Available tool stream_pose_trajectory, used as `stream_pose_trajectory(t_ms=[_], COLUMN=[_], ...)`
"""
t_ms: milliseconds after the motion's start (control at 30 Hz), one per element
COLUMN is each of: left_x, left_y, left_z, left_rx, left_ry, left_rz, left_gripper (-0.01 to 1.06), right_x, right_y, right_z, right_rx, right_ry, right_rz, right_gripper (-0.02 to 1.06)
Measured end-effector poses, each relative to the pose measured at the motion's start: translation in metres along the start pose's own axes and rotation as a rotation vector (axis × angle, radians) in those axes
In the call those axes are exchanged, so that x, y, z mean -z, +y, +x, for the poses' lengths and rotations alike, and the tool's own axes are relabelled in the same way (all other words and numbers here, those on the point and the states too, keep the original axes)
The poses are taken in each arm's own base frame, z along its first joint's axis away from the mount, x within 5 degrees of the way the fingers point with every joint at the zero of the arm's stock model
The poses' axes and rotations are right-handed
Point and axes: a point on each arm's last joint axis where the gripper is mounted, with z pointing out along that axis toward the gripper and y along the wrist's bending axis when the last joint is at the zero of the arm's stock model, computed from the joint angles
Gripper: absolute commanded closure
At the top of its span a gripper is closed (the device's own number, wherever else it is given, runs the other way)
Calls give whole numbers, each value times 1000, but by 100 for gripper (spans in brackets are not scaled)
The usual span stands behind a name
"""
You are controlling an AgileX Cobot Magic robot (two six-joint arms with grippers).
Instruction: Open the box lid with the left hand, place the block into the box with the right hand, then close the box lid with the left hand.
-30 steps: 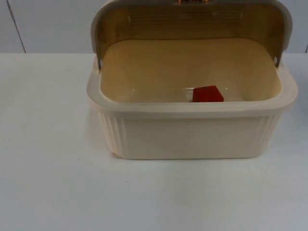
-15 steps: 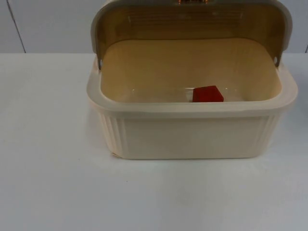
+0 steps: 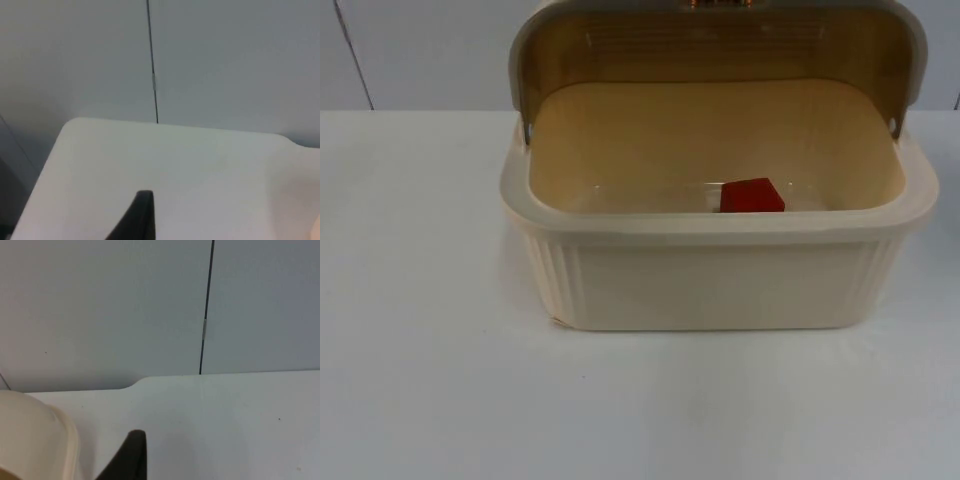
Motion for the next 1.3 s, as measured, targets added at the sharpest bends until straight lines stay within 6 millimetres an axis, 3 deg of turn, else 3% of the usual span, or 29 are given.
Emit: stream_pose_trajectory(t_ms=[433, 500, 667, 700, 833, 900, 1033, 1100, 1233, 1300], left_x=[-2, -9, -62, -62, -96, -100, -115, -116, -126, -128], left_y=[-13, -15, -33, -33, -53, -61, -104, -109, -142, -149], left_z=[-27, -27, -24, -24, -29, -30, -37, -38, -39, -38], left_rx=[-123, -124, -139, -139, -152, -171, -240, -256, -390, -421], left_ry=[-291, -282, -182, -182, -134, -132, -141, -141, -156, -162], left_rz=[100, 104, 140, 140, 211, 239, 363, 373, 431, 441], left_gripper=[0, 0, 0, 0, 2, 2, 2, 2, 2, 2], right_x=[0, 0, 0, 0, 0, 0, 0, 0, 0, 0], right_y=[0, 0, 0, 0, 0, 0, 0, 0, 0, 0], right_z=[0, 0, 1, 1, 2, 2, 2, 2, 2, 2], right_rx=[0, 0, 0, 0, 2, 2, 2, 2, 4, 4], right_ry=[0, 0, 13, 13, 18, 18, 20, 18, 18, 18], right_rz=[0, 0, 0, 0, 0, 0, 0, 0, 1, 1], right_gripper=[0, 0, 0, 0, 0, 0, 0, 0, 0, 0])
